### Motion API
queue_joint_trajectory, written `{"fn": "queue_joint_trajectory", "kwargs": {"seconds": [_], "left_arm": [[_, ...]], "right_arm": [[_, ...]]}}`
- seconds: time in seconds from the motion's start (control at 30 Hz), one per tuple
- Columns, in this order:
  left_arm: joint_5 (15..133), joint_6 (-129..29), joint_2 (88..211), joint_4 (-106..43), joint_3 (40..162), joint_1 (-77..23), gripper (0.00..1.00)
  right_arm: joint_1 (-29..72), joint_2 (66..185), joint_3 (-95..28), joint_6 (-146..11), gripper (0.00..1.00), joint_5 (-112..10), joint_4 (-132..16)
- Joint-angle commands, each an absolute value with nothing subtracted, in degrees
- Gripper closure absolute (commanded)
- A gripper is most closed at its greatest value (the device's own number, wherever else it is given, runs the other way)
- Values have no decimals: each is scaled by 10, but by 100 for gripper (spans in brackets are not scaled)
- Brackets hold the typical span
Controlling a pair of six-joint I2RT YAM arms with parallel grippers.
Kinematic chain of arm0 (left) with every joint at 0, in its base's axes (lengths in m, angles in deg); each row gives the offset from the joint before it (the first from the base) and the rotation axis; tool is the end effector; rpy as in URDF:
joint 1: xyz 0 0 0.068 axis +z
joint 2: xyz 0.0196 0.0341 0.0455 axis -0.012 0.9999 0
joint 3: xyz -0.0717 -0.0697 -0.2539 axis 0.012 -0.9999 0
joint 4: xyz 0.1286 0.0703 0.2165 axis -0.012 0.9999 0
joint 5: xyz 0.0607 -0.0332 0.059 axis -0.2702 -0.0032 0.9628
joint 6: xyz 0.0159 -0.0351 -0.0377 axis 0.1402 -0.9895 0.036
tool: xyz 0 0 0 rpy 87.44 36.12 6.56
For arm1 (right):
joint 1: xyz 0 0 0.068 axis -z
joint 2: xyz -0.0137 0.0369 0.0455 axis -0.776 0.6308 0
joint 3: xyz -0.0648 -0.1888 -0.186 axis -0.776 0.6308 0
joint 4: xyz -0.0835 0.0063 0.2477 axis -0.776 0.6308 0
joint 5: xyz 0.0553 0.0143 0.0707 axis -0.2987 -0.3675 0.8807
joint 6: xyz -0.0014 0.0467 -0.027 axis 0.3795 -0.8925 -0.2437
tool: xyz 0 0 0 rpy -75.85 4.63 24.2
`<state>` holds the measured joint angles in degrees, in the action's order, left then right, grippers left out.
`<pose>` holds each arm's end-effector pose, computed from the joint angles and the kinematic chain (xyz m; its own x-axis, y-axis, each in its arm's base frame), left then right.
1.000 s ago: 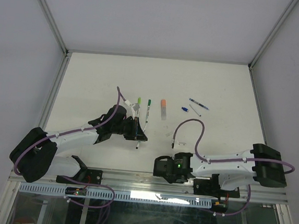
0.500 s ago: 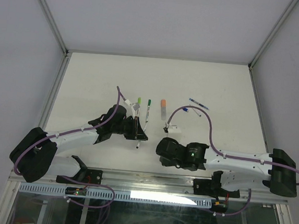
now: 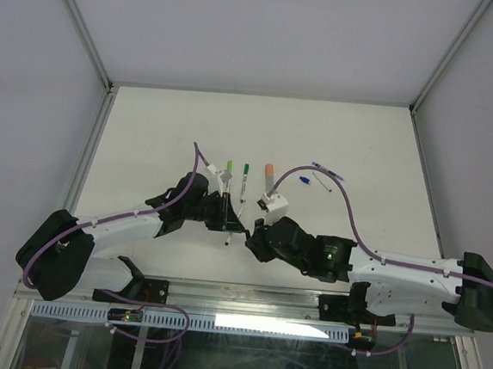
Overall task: Insert the pens into the pen caps
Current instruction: Insert the pen cap onto the pen.
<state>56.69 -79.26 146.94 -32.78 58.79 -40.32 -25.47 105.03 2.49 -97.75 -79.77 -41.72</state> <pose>0.1784 -0.1680 0.1758 -0.9165 -0.0081 -0.3999 0.3056 0.6310 -0.7131 0.0653 0.2153 0.2483 -0.6247 -0.1723 -0.7616 -0.5835 0.7511 0.3087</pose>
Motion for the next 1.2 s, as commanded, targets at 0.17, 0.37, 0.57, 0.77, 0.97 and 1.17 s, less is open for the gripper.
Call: {"fn": "queue_joint_trajectory", "kwargs": {"seconds": [0.17, 0.37, 0.57, 0.77, 0.97, 1.17], "left_arm": [[520, -768, 1450, -377, 608, -398, 100], [518, -759, 1434, -380, 602, -398, 100], [504, -746, 1425, -391, 600, -398, 100], [495, -738, 1406, -395, 594, -398, 100], [494, -725, 1382, -393, 598, -399, 100], [494, -703, 1354, -371, 619, -399, 100]], "right_arm": [[-244, 1104, -40, -845, 90, -787, -512], [-220, 1116, -49, -839, 91, -768, -533], [-192, 1140, -79, -826, 90, -715, -526], [-181, 1121, -82, -877, 92, -764, -523], [-181, 1056, -74, -930, 94, -839, -533], [-172, 1036, -110, -1016, 97, -911, -458]]}}
